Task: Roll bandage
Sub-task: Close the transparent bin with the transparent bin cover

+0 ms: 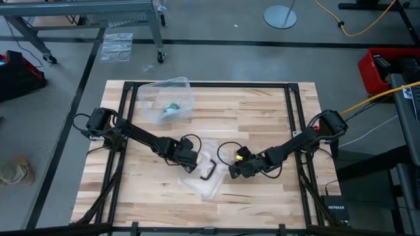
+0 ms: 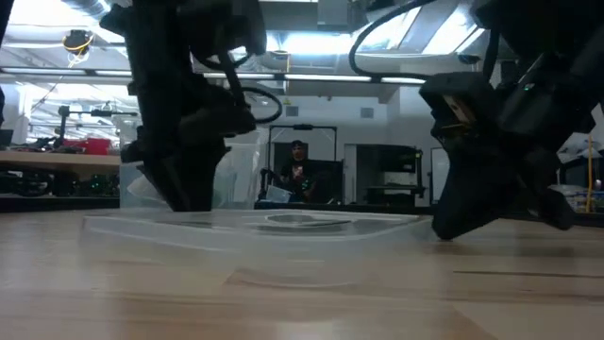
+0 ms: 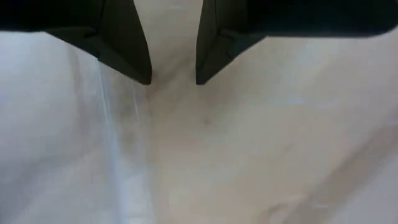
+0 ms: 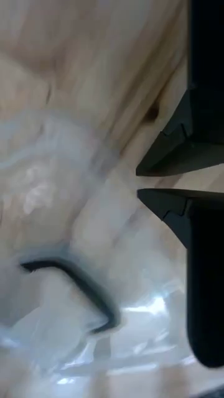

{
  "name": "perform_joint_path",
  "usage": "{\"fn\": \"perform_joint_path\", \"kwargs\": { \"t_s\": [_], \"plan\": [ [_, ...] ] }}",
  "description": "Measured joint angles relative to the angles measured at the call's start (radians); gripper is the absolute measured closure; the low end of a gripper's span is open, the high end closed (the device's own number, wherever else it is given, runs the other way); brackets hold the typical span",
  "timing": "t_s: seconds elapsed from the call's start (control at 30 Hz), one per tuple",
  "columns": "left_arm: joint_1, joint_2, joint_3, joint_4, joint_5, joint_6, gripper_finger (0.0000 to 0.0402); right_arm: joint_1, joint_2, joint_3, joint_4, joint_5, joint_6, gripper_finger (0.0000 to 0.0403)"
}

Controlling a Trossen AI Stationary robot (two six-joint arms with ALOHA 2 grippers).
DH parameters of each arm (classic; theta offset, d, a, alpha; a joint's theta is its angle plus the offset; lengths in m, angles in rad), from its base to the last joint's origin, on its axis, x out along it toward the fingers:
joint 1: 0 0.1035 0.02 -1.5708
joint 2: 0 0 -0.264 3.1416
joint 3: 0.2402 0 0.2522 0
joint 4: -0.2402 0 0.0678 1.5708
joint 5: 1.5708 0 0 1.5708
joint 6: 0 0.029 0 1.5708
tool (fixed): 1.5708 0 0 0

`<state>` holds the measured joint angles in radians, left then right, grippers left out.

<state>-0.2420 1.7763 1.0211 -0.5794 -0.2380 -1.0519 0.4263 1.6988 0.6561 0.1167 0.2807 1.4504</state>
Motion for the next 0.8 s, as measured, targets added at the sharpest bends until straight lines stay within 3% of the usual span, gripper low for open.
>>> {"fn": "perform_joint_path", "kwargs": {
  "t_s": [0.27, 0.8],
  "plan": [
    [-0.049, 0.0, -0.004, 0.011, -0.009, -0.072, 0.0281, 0.001, 0.041, 0.0, 0.069, 0.016, 0.012, 0.0355],
    [-0.074, 0.028, 0.0, -0.008, 0.001, -0.137, 0.0281, 0.003, 0.051, 0.091, 0.022, 0.072, -0.101, 0.0354]
  ]
}}
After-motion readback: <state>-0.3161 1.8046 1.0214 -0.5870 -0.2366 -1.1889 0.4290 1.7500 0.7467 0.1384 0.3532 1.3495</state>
